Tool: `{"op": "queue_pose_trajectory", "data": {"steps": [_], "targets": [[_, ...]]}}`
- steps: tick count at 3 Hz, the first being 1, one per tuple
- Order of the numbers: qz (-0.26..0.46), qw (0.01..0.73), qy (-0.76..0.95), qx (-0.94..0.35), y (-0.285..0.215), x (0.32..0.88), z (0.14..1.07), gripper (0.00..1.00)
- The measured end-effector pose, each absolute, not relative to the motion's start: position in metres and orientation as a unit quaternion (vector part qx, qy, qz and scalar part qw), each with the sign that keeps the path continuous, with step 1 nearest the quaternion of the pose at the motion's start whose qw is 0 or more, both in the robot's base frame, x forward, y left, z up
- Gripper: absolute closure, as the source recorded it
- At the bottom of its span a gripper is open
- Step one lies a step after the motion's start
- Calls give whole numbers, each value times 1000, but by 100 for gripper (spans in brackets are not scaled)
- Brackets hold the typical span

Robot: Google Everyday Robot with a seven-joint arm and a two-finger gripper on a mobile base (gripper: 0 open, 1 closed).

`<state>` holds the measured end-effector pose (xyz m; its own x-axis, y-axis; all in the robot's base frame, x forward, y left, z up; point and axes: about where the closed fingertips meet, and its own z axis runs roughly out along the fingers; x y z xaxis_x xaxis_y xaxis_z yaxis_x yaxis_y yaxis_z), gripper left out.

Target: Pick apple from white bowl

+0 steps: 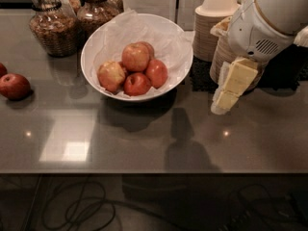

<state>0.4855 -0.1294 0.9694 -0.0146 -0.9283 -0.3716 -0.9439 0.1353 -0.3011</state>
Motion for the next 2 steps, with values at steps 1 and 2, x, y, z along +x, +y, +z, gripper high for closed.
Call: {"op": "queue_pose_trajectory", "data": {"steps": [1,2], "targets": [[34,313,702,-639,-104,514,974,0],[63,378,692,-612,-81,546,985,0]]}}
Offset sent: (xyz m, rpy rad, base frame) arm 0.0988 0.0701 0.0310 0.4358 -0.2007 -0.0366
